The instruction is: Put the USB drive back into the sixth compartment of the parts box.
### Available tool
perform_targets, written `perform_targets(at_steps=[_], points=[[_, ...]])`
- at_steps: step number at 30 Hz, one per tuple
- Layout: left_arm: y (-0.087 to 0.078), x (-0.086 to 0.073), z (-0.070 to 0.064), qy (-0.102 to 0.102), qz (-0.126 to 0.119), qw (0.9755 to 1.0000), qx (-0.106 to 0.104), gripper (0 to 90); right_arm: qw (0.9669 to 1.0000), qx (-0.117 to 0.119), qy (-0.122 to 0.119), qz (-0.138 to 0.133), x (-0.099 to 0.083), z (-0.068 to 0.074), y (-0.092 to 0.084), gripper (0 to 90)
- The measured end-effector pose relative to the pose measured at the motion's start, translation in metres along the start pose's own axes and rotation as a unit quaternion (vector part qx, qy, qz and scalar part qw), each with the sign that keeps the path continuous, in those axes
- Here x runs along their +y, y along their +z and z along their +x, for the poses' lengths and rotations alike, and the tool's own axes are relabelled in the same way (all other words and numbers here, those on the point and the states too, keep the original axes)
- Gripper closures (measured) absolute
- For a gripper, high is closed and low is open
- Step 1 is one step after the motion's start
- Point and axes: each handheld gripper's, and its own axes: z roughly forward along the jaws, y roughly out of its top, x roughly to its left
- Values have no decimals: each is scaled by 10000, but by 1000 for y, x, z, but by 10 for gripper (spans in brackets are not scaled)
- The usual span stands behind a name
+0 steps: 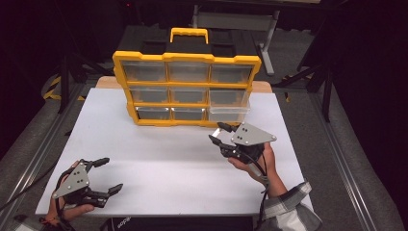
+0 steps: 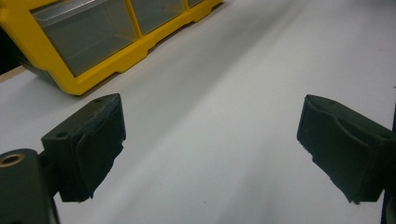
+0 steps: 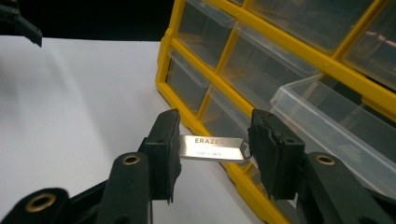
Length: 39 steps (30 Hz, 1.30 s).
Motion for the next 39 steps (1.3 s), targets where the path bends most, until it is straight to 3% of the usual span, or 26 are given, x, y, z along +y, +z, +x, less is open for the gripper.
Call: perform_targets(at_steps=[3, 10, 14, 29, 39], points=[[0, 0, 0, -5, -4, 10000, 6, 90, 9999, -138, -34, 3, 4, -9, -3, 543], [0, 0, 0, 6, 1, 10000, -7, 90, 9993, -323, 181, -70, 14, -34, -10, 543], [0, 0, 0, 19, 15, 10000, -5, 89, 9988, -481, 116, -6, 22, -46, -11, 542], [3, -2, 0, -23, 57, 10000, -44, 90, 9940, -969, 66, 510, 34, -86, 5, 542], [4, -3, 1, -37, 80, 10000, -29, 91, 9913, -1080, 301, 684, 27, -103, 18, 542]])
